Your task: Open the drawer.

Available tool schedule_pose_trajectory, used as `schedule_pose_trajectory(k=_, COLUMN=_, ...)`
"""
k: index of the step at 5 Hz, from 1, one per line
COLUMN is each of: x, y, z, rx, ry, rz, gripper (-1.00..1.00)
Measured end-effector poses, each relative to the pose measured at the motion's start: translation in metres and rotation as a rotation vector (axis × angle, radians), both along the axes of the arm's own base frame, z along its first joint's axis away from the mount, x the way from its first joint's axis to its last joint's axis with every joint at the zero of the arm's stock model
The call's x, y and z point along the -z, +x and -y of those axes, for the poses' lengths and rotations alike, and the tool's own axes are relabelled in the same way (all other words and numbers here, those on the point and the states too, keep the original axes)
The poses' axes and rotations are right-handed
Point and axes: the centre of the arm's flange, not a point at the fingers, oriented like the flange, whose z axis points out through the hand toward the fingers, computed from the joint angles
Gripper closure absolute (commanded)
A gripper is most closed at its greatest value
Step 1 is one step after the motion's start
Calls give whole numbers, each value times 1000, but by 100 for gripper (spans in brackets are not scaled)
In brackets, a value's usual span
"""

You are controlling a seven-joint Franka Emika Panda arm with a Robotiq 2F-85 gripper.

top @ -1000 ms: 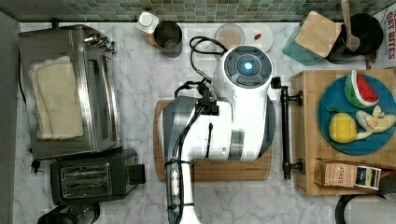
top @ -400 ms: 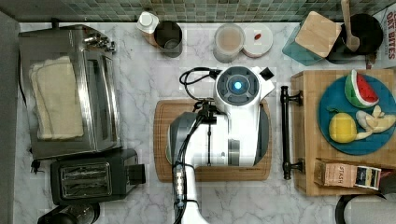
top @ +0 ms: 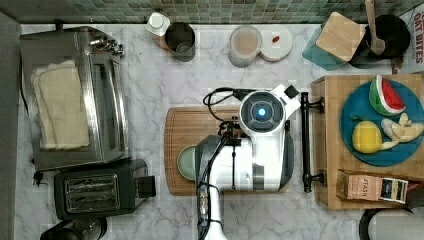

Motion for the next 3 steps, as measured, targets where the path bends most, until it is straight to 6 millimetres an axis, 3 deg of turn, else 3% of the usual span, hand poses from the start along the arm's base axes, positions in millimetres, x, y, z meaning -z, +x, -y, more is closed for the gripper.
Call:
schedule_pose_trajectory(k=1, x=4, y=-9, z=13, rx=-88, ry=2, rz=-5, gripper=-100)
schedule_pose_trajectory(k=3, x=7, y=-19, z=72, rx=-117, ry=4, rz=8, gripper=-100)
